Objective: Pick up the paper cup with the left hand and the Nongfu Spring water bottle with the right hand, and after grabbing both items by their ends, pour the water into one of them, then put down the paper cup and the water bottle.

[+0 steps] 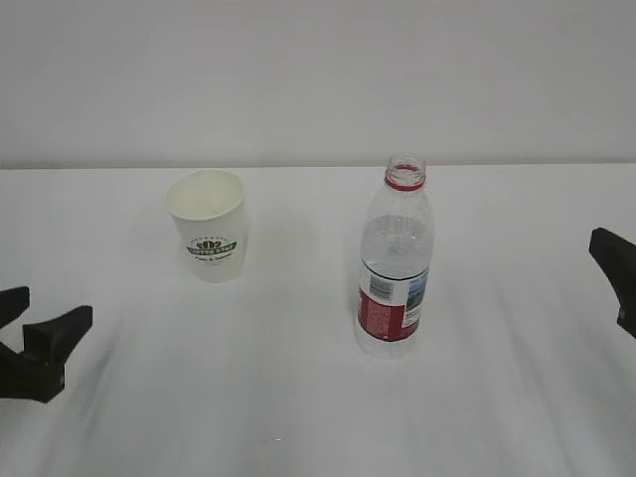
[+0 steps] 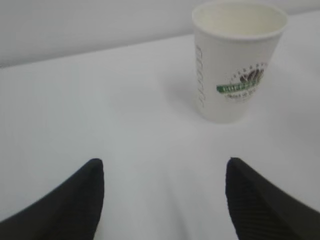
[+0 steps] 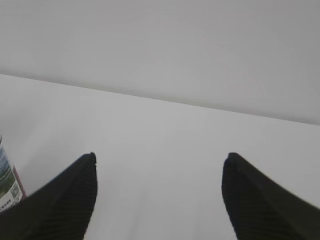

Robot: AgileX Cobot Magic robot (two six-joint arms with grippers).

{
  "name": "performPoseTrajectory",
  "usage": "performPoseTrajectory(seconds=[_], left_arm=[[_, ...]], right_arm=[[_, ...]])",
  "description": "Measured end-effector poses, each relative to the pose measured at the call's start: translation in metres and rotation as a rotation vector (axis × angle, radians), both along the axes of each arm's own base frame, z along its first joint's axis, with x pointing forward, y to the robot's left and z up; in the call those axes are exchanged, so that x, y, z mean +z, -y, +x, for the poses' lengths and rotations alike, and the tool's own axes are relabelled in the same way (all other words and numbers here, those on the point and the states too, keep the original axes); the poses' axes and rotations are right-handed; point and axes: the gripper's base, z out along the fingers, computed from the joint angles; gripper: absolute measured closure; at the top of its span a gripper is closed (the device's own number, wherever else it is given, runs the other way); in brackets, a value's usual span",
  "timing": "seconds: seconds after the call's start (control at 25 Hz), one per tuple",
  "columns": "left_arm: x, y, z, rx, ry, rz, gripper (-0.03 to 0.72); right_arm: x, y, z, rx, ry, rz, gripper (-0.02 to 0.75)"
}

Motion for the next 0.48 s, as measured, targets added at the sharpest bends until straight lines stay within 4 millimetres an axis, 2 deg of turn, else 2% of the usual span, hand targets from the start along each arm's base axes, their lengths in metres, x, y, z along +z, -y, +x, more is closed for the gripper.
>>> performPoseTrajectory(seconds=[0.16, 0.48], left_arm=[[-0.012, 0.003, -0.007, -0.054, -0.065, 0.018, 0.133], [-0.012, 0.009, -0.009, -0.128, -0.062, 0.020, 0.150]], right_arm=[[-0.005, -0.001, -0.003, 0.010, -0.008, 0.007, 0.151], [-0.025, -0.009, 0.002, 0.093, -0.066, 0.046, 0.151]])
